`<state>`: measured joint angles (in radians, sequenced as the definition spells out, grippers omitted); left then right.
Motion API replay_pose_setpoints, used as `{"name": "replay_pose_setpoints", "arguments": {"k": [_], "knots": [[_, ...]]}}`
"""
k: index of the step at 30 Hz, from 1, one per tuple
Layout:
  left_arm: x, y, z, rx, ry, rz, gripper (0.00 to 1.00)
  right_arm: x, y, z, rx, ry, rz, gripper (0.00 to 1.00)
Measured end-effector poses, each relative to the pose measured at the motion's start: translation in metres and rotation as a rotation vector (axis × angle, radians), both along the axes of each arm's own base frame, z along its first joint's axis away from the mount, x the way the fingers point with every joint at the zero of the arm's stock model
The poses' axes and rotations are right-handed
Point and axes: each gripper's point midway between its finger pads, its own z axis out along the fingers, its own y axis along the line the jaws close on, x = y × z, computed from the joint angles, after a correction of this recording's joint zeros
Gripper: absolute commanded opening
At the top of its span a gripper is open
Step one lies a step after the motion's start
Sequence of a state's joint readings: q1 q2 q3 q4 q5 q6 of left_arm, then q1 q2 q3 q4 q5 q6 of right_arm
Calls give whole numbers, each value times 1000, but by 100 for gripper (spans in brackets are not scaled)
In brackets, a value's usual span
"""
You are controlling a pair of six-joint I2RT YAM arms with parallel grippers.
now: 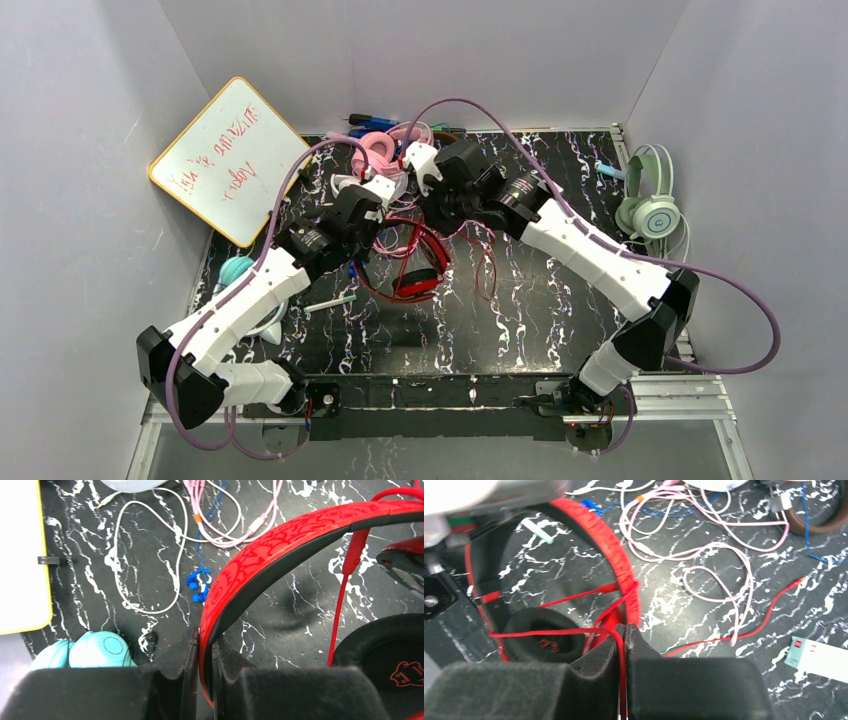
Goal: Wrap the headphones
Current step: Wrap the headphones cable around the headphones.
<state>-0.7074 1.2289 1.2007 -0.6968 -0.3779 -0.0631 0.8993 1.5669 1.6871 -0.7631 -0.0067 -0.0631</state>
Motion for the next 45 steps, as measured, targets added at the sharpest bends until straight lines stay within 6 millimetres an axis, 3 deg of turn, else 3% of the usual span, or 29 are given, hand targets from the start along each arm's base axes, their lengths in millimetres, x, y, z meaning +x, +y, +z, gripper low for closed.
{"name": "replay_pose_setpoints", "arguments": {"k": [10,15,18,21,29,34,38,41,45], "knots": [[-18,-17,-11,-72,64,-87,0,53,-39,-21,-35,21,-170,12],[-29,-28,3,-167,78,-125,0,56,-50,-54,1,124,-178,10],[-34,-38,20,-240,83,-142,0,47,-50,-69,46,189,-157,10],[-41,-50,38,-322,100,-164,0,36,-45,-69,128,221,-125,10],[-56,-76,95,-536,120,-203,0,14,-31,-26,388,182,-11,4],[-65,-87,121,-644,137,-218,0,-6,-22,1,549,128,110,9],[-69,-91,135,-704,149,-208,0,-9,-15,15,628,96,175,12],[-74,-100,167,-800,125,-245,0,-8,-13,2,634,123,169,15],[-77,-102,206,-895,61,-270,0,-3,-8,-30,624,204,146,19]]}}
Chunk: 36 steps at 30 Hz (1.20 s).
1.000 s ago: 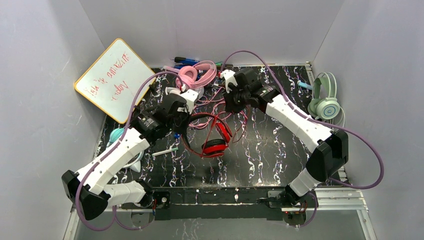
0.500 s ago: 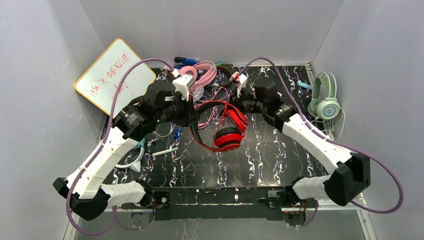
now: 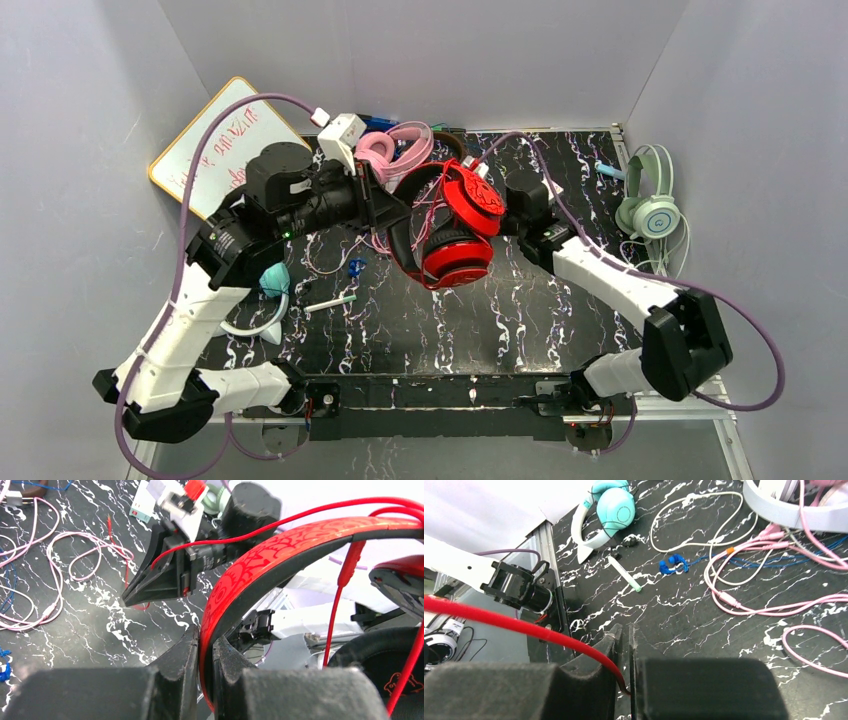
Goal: Wrap the headphones
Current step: Wrap the headphones cable around the headphones.
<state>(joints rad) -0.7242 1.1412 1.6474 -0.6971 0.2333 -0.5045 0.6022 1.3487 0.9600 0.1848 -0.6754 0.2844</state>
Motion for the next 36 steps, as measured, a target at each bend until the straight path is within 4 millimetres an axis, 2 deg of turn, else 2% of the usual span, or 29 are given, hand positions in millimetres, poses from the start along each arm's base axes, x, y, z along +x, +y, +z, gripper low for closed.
{"name": "replay_pose_setpoints", "arguments": {"k": [1,4,12,15,19,23,28,30,36], "knots": [[0,0,4,-11,-2,4,0,0,2,-10,-4,26,5,20],[0,3,13,-26,4,27,0,1,4,-20,2,54,7,23],[16,10,22,2,35,138,0,0,11,-34,45,65,37,24],[24,23,19,38,31,213,0,-1,14,-47,50,99,55,23],[32,46,20,88,5,334,0,-17,15,-72,45,173,84,22],[43,69,22,126,-46,451,0,-47,26,-85,34,220,147,12],[55,94,9,216,-82,577,0,-93,33,-88,38,257,231,11],[62,100,1,260,-86,619,1,-114,35,-82,46,260,267,11],[91,102,-20,354,-70,701,0,-166,46,-43,117,214,376,9]]}}
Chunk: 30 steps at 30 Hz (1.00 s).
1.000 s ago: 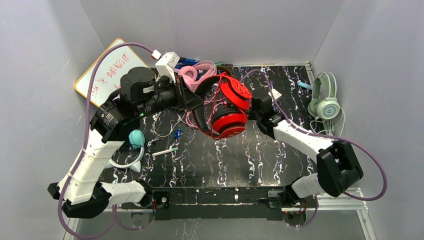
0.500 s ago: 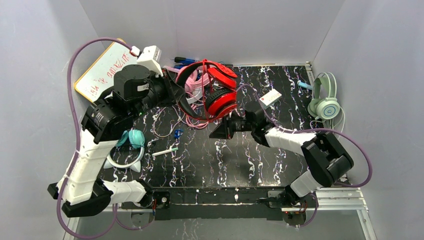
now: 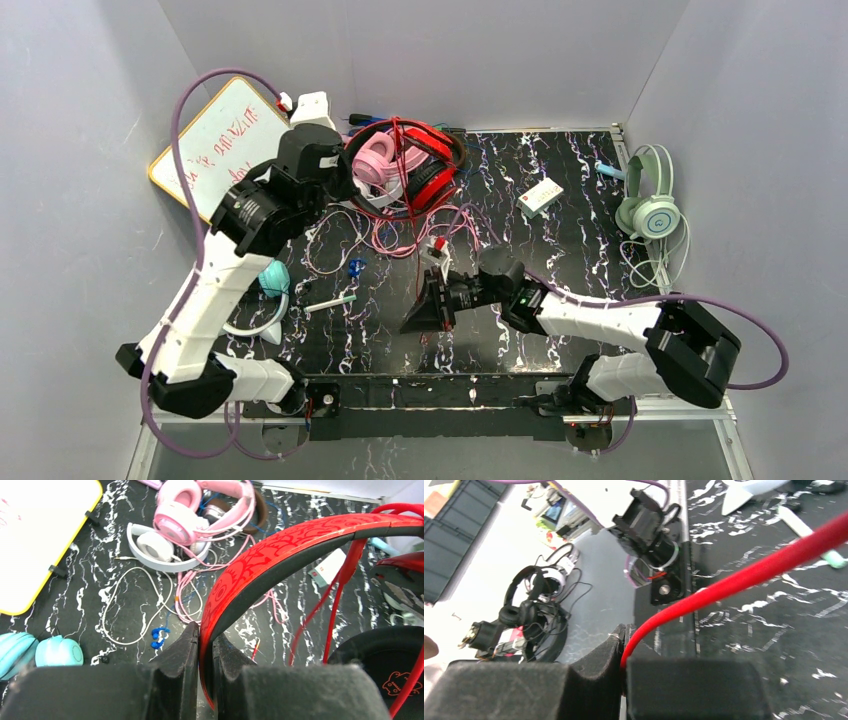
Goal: Wrap the headphones
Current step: Wrap the headphones cable around the headphones.
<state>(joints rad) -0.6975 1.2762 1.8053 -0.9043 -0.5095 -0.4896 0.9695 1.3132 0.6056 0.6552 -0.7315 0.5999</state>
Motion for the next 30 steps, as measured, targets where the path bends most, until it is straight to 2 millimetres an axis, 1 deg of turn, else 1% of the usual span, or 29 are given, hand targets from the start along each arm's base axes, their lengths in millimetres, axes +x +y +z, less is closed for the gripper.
{"name": "replay_pose_setpoints", "arguments": {"k": [2,6,9,11,14,17,22,26,30], "knots": [[11,3,-10,11,14,30,0,-15,3,9,21,0,28,8],[26,27,-36,44,62,116,0,-32,5,19,30,7,53,6],[31,41,-53,69,101,160,0,-34,11,32,32,-1,53,4],[33,47,-64,90,127,184,0,-34,15,48,47,-16,48,1],[31,51,-86,128,172,201,0,-35,17,69,72,-40,42,1],[27,53,-114,169,229,201,0,-31,19,82,69,-54,21,1],[19,57,-153,233,306,179,0,-15,33,89,-27,-56,-28,1],[12,64,-169,287,328,163,0,-2,43,86,-117,-77,-54,1],[-1,81,-183,400,346,145,0,11,45,77,-240,-113,-82,1]]}}
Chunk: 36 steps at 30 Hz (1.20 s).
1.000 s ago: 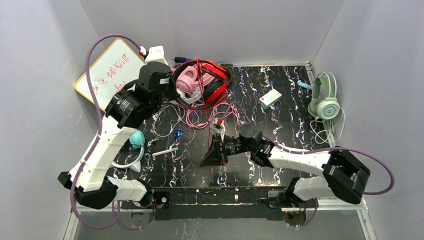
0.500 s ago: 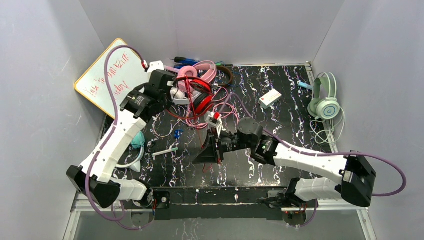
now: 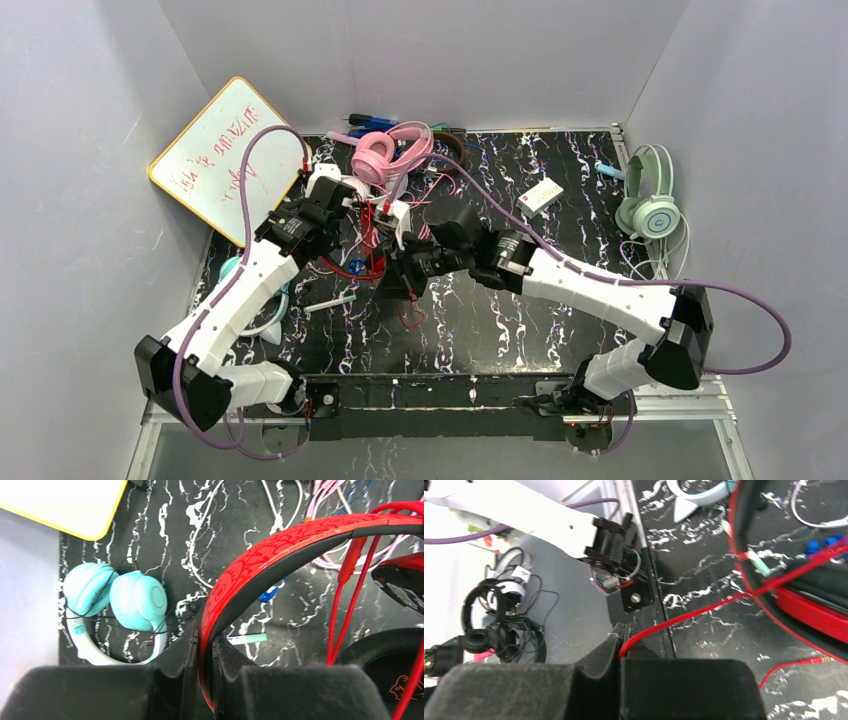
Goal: Wrap the headphones
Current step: Wrap the headphones cable around the headphones.
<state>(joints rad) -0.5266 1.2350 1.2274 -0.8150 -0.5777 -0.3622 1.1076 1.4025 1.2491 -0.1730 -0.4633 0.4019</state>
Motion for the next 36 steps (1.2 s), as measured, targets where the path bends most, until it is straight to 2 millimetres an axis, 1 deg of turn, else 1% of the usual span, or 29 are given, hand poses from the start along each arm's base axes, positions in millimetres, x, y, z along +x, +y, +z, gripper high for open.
{"name": "replay_pose_setpoints", "arguments": {"k": [4,7,9,11,16,22,29,31,36], "knots": [[-10,13,-1,86,3,-38,0,15,-1,-10,-128,-55,-30,1],[-13,19,0,134,5,-67,0,27,-10,-19,-215,-104,-71,2],[-13,18,-1,152,10,-93,0,36,-18,-25,-270,-145,-110,7],[-14,13,-2,158,14,-124,0,45,-25,-28,-312,-187,-150,7],[-15,-5,-6,152,19,-216,0,70,-37,-33,-381,-276,-244,7],[-19,-24,-10,137,29,-304,0,97,-48,-44,-450,-323,-346,8],[-20,-37,-11,105,36,-358,0,118,-59,-46,-482,-354,-418,12],[-21,-38,-13,106,44,-374,0,127,-62,-45,-479,-360,-444,12],[-25,-39,-17,118,74,-405,0,144,-72,-44,-485,-362,-493,9]]}}
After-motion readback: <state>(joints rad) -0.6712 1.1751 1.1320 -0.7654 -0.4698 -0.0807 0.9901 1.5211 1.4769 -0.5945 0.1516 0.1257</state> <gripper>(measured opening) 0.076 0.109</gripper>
